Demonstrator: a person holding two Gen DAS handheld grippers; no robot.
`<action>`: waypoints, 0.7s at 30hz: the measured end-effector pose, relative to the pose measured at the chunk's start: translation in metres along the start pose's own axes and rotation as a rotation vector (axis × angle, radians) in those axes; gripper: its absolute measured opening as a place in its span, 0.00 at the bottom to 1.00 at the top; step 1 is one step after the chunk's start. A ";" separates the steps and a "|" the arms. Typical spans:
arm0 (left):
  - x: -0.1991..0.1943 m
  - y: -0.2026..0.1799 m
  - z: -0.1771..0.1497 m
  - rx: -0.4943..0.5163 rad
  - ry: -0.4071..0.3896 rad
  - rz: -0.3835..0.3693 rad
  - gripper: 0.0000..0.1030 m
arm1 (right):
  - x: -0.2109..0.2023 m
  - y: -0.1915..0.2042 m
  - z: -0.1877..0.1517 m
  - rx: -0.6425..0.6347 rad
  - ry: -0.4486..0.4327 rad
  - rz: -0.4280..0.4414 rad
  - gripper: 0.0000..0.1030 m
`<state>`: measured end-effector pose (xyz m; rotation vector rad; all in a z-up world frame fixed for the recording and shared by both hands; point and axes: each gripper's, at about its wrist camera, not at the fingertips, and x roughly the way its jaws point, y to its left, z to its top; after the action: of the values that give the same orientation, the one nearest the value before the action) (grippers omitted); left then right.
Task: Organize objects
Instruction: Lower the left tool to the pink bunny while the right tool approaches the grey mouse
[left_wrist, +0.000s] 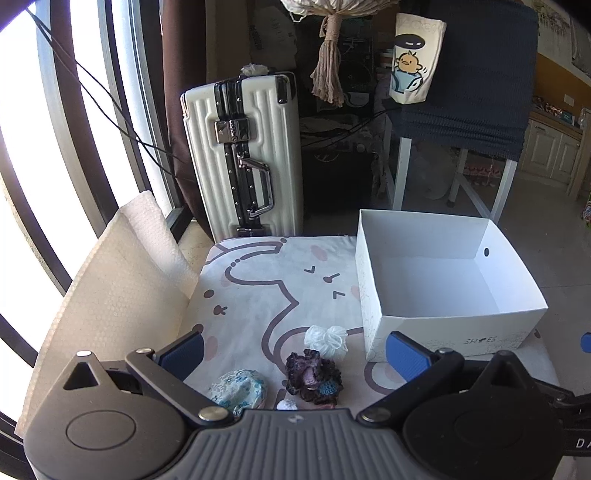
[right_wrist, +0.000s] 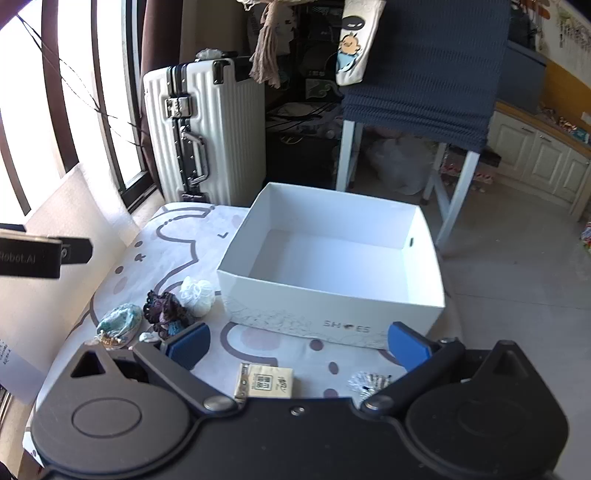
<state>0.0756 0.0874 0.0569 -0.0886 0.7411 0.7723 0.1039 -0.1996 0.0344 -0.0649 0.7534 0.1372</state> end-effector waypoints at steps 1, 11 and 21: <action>0.006 0.003 0.000 0.001 0.000 0.006 1.00 | 0.006 0.001 -0.002 0.000 0.008 0.010 1.00; 0.050 0.026 -0.020 0.033 -0.017 0.064 1.00 | 0.066 0.007 -0.040 -0.047 0.156 0.110 1.00; 0.091 0.054 -0.047 0.044 0.119 0.056 1.00 | 0.107 0.018 -0.089 -0.103 0.394 0.225 1.00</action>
<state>0.0568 0.1660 -0.0260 -0.0747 0.8766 0.8085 0.1177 -0.1811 -0.1038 -0.1068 1.1461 0.3854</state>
